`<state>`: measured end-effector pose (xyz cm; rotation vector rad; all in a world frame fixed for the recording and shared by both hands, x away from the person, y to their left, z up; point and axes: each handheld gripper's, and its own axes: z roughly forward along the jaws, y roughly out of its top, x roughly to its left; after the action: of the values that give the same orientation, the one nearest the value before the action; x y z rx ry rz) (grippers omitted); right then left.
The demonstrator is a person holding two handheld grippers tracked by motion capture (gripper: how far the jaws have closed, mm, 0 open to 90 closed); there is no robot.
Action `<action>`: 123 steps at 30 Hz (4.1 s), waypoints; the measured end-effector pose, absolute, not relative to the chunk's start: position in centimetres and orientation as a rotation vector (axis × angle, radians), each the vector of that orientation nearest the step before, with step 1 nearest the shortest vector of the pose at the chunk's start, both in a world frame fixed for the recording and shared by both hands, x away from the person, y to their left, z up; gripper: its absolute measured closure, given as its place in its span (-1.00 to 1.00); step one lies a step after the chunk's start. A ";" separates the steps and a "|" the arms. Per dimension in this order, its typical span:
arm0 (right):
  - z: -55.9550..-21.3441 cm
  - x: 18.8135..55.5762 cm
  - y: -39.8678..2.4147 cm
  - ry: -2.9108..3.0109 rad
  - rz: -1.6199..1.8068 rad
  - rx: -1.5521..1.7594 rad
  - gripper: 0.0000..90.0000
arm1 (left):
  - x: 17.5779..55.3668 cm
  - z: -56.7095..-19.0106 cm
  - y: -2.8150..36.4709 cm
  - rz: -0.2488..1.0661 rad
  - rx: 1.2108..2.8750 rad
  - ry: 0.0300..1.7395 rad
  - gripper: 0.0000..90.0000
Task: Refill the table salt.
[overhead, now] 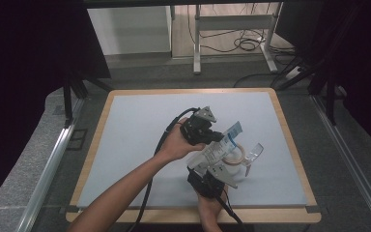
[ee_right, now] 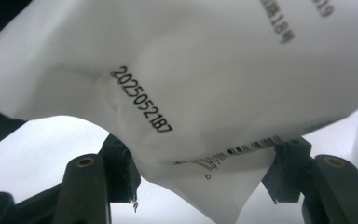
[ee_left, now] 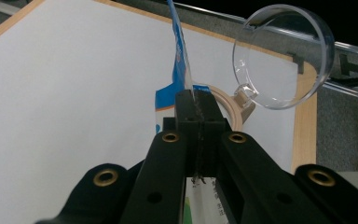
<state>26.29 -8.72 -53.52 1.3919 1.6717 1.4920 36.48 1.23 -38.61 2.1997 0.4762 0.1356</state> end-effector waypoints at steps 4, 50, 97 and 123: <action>-53.7 26.5 -8.9 1.687 1.485 1.404 -0.11 | 36.3 -38.6 1.4 0.137 2.193 0.473 1.00; -53.2 24.8 -10.0 1.943 1.449 1.257 -0.15 | 39.5 -40.8 13.9 0.323 1.963 0.811 1.00; -53.1 22.9 -11.5 2.003 1.463 1.198 -0.17 | 36.5 -47.9 23.3 0.641 1.757 0.971 1.00; -51.0 20.1 -16.5 1.984 1.436 0.987 -0.04 | 36.3 -48.2 23.5 0.617 1.730 0.993 1.00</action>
<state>20.10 -16.54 -51.01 0.9867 1.9839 1.4359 36.27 23.50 -48.19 1.7296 0.9928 0.6171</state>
